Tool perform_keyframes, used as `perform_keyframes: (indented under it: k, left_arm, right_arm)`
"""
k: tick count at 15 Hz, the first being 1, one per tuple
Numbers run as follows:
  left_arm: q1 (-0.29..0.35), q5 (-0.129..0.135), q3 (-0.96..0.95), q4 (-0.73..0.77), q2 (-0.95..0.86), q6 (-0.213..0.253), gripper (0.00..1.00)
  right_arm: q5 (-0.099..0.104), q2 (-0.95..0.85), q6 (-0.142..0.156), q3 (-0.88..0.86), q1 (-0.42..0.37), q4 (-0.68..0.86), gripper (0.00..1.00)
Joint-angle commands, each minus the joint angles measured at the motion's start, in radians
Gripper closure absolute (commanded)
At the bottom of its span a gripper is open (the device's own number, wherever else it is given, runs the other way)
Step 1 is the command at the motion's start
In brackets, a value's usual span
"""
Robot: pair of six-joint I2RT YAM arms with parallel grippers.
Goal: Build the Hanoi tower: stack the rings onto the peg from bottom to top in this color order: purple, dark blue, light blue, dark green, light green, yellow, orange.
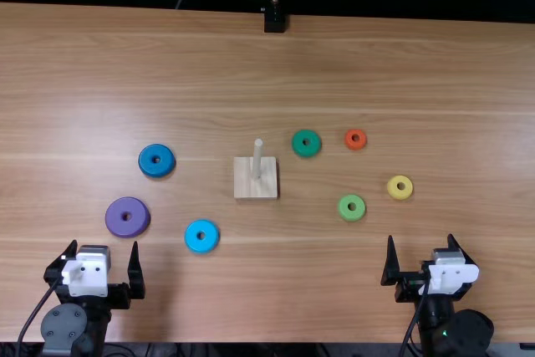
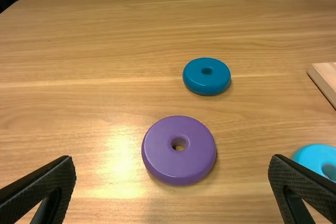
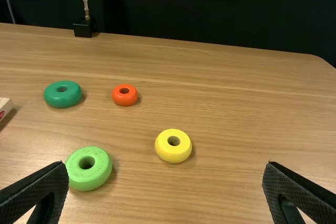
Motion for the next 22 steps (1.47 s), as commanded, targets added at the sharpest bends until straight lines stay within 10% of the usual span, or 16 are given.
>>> perform_keyframes:
  k: [1,10,16,22]
  left_arm:
    - [0.007,0.003,-0.123,-0.031,-0.012,-0.001,0.00]
    - [-0.002,0.003,0.121,-0.055,0.013,0.014,0.00]
    - [0.012,-0.010,0.583,-0.082,0.358,0.010,0.00]
    - [0.053,0.017,0.966,-0.484,0.844,0.014,0.00]
  right_arm:
    - [0.002,-0.013,-0.002,-0.069,-0.011,-0.052,0.00]
    - [0.002,-0.013,-0.004,-0.069,-0.011,-0.052,0.00]
    - [0.002,-0.013,-0.002,-0.069,-0.011,-0.052,0.00]
    - [0.002,-0.013,-0.002,-0.069,-0.011,-0.052,0.00]
